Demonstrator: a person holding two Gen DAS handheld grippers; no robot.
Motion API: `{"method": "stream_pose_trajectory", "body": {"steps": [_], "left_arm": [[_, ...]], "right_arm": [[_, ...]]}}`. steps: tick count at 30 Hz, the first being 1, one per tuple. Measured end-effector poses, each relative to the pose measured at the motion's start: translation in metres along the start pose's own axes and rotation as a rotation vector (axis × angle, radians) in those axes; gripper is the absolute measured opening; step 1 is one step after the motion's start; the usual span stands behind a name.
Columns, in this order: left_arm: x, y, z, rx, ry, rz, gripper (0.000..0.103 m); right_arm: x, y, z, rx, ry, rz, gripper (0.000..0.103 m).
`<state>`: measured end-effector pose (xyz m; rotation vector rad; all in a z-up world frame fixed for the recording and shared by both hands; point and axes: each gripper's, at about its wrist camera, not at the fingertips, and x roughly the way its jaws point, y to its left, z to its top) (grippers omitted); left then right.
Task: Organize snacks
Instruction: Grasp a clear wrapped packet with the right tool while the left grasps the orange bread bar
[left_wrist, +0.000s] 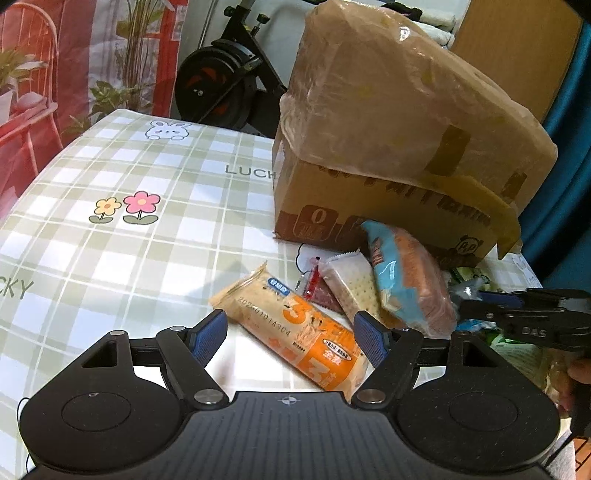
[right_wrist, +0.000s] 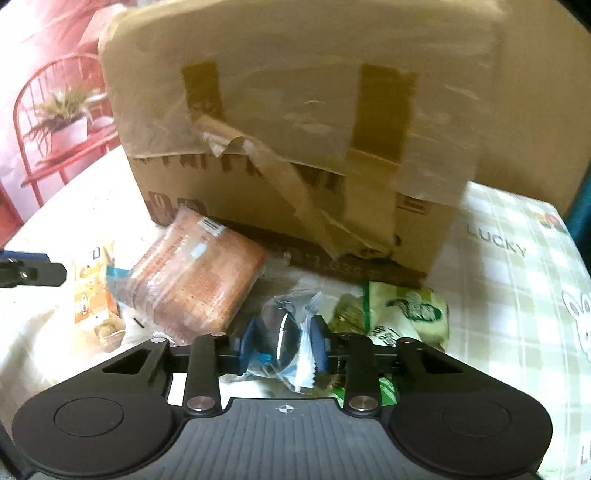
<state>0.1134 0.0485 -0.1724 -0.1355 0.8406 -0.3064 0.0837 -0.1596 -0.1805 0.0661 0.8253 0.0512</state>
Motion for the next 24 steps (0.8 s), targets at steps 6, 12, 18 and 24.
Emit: {"method": "stream_pose_trajectory", "body": {"steps": [6,12,18,24], "left_arm": [[0.001,0.0,-0.003,-0.005,0.003,-0.004,0.077],[0.0,-0.001,-0.004,-0.001,0.007,-0.006,0.077],[0.002,0.0,-0.005,-0.02,0.016,-0.01,0.077],[0.012,0.001,-0.008,-0.071,0.045,-0.017,0.077]], "right_arm": [[-0.015,0.001,-0.001,-0.003,0.009,0.022,0.026],[-0.03,0.0,-0.001,0.014,-0.036,0.042,0.019],[-0.047,-0.003,0.007,0.01,-0.097,0.041,0.014],[-0.05,-0.009,0.008,0.021,-0.113,0.032,0.013]]}}
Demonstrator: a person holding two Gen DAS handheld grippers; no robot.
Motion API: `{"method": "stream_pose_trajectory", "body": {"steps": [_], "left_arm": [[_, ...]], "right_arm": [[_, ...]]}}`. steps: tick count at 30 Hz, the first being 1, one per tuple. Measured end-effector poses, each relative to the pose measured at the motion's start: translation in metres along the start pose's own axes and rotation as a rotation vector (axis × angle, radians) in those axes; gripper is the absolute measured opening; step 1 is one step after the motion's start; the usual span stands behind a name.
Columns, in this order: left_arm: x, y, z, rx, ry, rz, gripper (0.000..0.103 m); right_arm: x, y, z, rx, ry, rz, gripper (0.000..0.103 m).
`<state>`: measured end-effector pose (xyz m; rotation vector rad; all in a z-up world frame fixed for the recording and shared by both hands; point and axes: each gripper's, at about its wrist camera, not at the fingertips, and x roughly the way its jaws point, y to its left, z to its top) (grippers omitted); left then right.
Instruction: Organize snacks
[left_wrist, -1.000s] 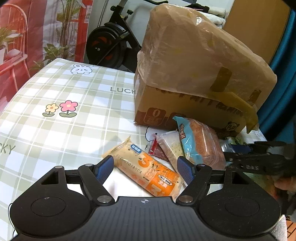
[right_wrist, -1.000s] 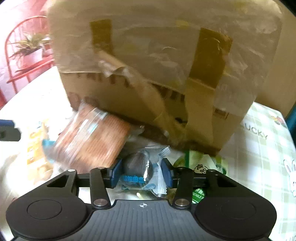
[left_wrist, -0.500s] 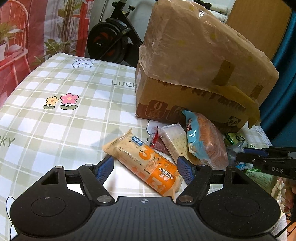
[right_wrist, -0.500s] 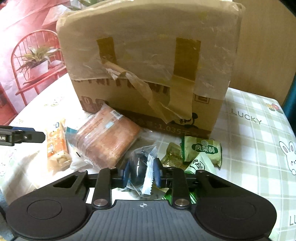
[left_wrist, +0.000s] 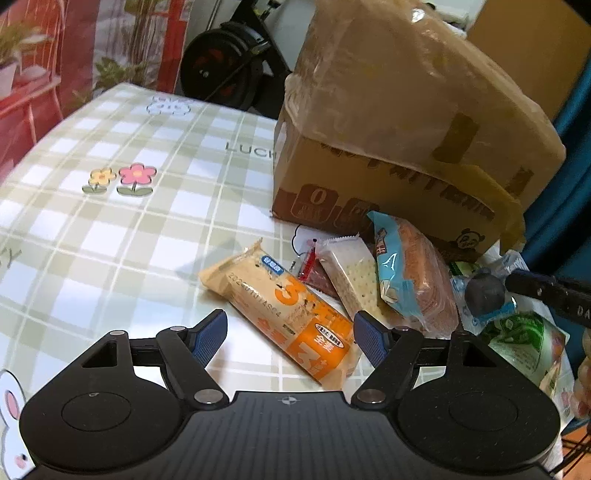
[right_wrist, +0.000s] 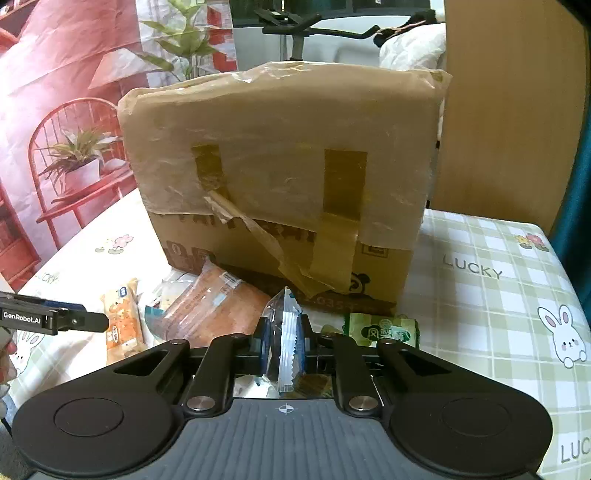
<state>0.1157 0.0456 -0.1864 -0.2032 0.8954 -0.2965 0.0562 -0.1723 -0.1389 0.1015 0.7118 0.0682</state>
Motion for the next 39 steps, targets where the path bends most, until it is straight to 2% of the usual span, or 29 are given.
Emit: {"method": "stream_pose_trajectory", "body": {"steps": [6,11,16,20,21,22,24,26,33,39], "left_arm": [[0.025,0.005,0.009,-0.106,0.018,0.038,0.077],[0.04,-0.004,0.015,-0.069,0.009,0.099,0.077],[0.04,-0.005,0.014,-0.049,0.005,0.105,0.076],[0.039,-0.005,0.013,-0.036,0.001,0.119,0.069],[0.038,-0.005,0.012,-0.037,-0.002,0.124,0.064],[0.037,-0.004,0.011,-0.042,-0.007,0.127,0.063],[0.032,-0.002,0.01,-0.058,-0.016,0.103,0.048],[0.026,-0.003,0.008,-0.043,-0.023,0.093,0.043],[-0.004,-0.008,0.009,0.019,-0.102,0.105,0.041],[-0.044,-0.018,0.022,0.064,-0.206,0.097,0.038]], "right_arm": [[0.004,0.002,-0.006,0.006,0.008,0.001,0.013],[0.002,-0.002,-0.008,0.017,0.0,-0.002,0.013],[0.0,-0.008,-0.011,0.037,-0.008,-0.001,0.013],[0.001,-0.008,-0.013,0.048,-0.011,0.012,0.013],[0.001,-0.007,-0.014,0.049,-0.012,0.015,0.013],[0.0,-0.007,-0.014,0.049,-0.016,0.019,0.013],[-0.002,-0.006,-0.014,0.049,-0.024,0.025,0.013],[-0.006,-0.006,-0.012,0.048,-0.033,0.03,0.013],[-0.031,-0.01,-0.003,0.045,-0.081,0.062,0.012],[-0.07,-0.01,0.017,0.021,-0.169,0.1,0.012]]}}
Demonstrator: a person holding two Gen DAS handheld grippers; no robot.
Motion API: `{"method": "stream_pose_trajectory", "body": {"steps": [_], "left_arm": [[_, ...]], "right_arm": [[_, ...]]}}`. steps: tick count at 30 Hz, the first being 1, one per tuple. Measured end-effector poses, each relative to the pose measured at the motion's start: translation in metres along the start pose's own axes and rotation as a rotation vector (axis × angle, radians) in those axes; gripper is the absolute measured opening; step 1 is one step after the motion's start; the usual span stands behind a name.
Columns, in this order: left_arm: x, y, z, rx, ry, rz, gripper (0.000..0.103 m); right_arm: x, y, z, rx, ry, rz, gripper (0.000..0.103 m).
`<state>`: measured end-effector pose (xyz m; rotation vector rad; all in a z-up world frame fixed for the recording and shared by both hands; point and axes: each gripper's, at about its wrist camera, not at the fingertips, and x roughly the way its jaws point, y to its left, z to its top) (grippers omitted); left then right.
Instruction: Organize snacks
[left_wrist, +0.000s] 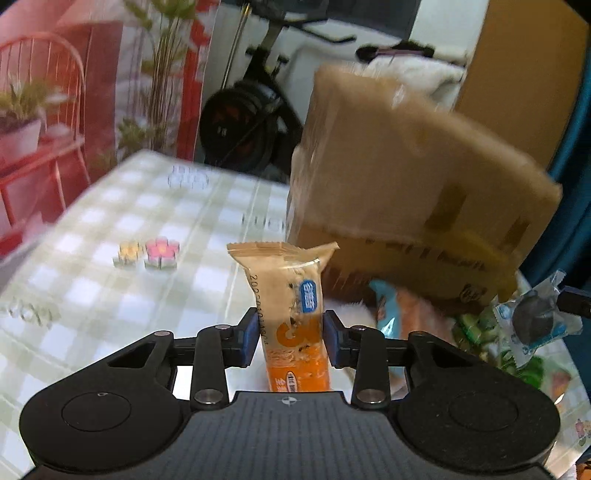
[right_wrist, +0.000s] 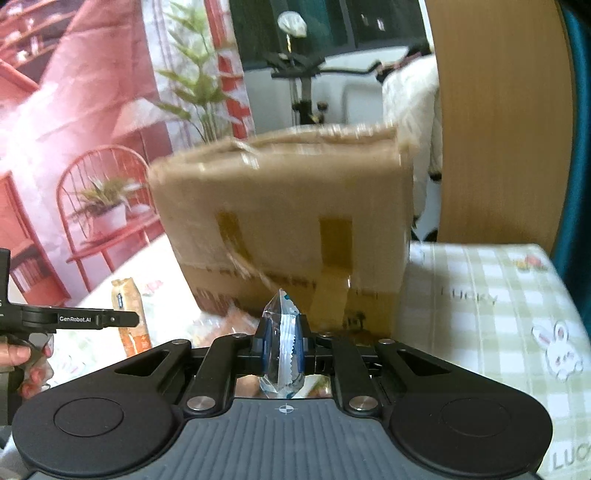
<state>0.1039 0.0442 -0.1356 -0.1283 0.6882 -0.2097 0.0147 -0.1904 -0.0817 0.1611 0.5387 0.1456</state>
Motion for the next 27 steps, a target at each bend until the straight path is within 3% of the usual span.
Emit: {"method": "stream_pose_trajectory", "body": {"steps": [8,9,10,14,18,22,24,27], "left_arm": [[-0.04,-0.015,0.039,0.033,-0.156,-0.027,0.038],[-0.043,-0.018,0.044,0.041,-0.175,-0.033,0.038],[-0.046,-0.022,0.051,0.05,-0.195,-0.039,0.038],[-0.054,-0.036,0.076,0.085,-0.264,-0.059,0.038],[-0.054,-0.049,0.086,0.088,-0.297,-0.077,0.038],[-0.047,-0.049,0.081,0.089,-0.281,-0.083,0.038],[-0.042,-0.045,0.077,0.089,-0.261,-0.086,0.038],[-0.038,-0.042,0.069,0.083,-0.231,-0.091,0.038]], "right_arm": [[-0.035,0.001,0.058,-0.046,-0.152,0.032,0.01],[-0.04,0.001,0.067,-0.052,-0.177,0.037,0.008],[-0.044,-0.001,0.076,-0.056,-0.197,0.04,0.001],[-0.048,-0.005,0.104,-0.083,-0.253,0.021,0.0],[-0.029,-0.009,0.105,-0.095,-0.193,0.026,0.0],[-0.006,-0.014,0.081,-0.085,-0.073,0.03,0.002],[0.007,-0.017,0.062,-0.077,0.003,0.018,0.01],[0.037,-0.028,0.034,-0.073,0.148,0.015,0.036]]}}
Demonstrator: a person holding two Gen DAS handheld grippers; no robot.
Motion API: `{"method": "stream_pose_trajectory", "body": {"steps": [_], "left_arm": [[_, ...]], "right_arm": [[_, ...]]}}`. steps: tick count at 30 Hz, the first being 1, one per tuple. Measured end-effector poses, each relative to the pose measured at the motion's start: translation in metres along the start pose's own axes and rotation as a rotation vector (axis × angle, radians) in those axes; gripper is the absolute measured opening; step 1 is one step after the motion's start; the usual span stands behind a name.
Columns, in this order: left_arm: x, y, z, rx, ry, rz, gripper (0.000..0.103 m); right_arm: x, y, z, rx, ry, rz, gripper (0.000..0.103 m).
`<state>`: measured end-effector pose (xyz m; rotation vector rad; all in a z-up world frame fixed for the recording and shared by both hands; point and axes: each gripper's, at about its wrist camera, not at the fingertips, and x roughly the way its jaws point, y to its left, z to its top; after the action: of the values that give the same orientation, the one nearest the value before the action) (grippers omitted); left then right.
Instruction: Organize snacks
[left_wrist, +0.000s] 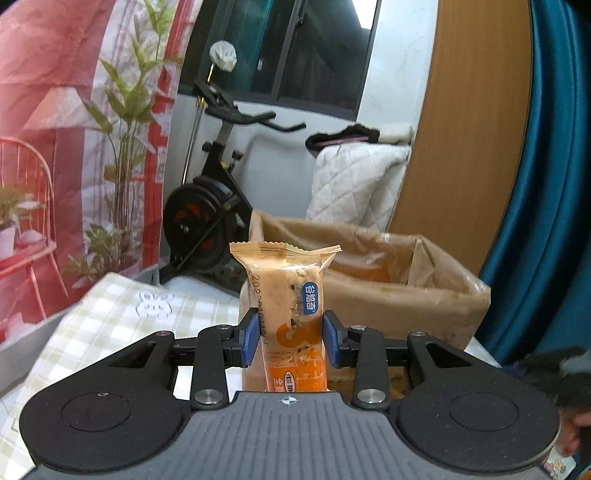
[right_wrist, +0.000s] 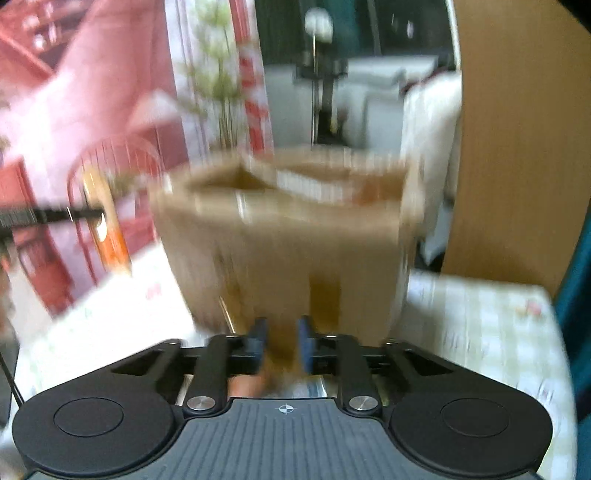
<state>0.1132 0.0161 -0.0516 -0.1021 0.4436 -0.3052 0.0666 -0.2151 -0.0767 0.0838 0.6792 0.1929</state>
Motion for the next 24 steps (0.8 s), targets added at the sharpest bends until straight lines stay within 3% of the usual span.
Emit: {"method": "stream_pose_trajectory", "body": {"steps": [2,5,11,17,21,24], "left_arm": [[0.003,0.002,-0.004,0.0,0.013,-0.002,0.038],[0.003,0.003,-0.007,-0.003,0.025,-0.007,0.038],[0.004,0.004,-0.011,-0.003,0.047,-0.011,0.038],[0.007,0.005,-0.014,-0.015,0.058,-0.019,0.038],[0.008,0.005,-0.016,-0.02,0.068,-0.021,0.038],[0.008,0.006,-0.017,-0.02,0.07,-0.022,0.038]], "right_arm": [[0.025,-0.003,-0.014,-0.015,0.086,0.008,0.052],[0.062,0.001,-0.03,-0.066,0.214,0.024,0.056],[0.094,0.019,-0.025,-0.17,0.293,0.024,0.074],[0.127,0.025,-0.022,-0.23,0.386,-0.015,0.076],[0.14,0.026,-0.029,-0.2,0.41,0.001,0.074],[0.139,0.027,-0.031,-0.196,0.386,0.018,0.061]]}}
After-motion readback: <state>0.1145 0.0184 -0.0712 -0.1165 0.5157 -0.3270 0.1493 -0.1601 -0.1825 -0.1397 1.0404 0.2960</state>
